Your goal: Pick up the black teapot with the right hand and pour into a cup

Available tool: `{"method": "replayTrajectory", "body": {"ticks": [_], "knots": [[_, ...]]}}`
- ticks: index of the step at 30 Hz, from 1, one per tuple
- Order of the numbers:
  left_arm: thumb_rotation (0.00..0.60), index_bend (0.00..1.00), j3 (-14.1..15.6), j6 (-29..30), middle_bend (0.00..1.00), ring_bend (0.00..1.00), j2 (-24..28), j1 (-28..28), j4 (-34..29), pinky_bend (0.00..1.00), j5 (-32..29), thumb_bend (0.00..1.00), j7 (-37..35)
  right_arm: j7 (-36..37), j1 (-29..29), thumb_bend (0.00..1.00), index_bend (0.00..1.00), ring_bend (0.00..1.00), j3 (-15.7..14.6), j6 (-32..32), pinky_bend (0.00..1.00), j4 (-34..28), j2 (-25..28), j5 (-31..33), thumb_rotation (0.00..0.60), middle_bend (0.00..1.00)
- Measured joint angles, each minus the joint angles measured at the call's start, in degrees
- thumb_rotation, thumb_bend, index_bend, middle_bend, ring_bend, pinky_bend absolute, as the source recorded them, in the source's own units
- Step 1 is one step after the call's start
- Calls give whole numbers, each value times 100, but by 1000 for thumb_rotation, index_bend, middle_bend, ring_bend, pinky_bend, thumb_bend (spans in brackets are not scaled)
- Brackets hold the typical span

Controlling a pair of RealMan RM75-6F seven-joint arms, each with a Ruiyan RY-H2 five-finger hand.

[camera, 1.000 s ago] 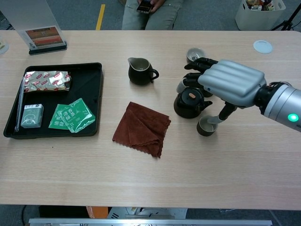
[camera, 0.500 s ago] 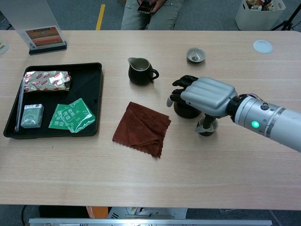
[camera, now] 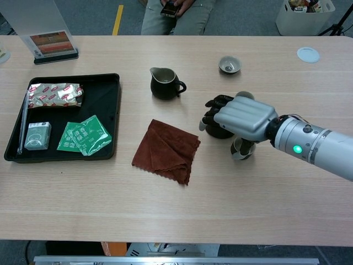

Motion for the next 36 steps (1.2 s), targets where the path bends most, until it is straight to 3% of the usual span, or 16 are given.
{"method": "replayTrajectory", "body": {"ticks": [36], "knots": [[600, 0, -17, -80, 0, 0, -64, -32, -37, 0, -3, 217, 119, 714, -350, 0, 258, 97, -754, 462, 0, -445, 975, -928, 600, 263]]}}
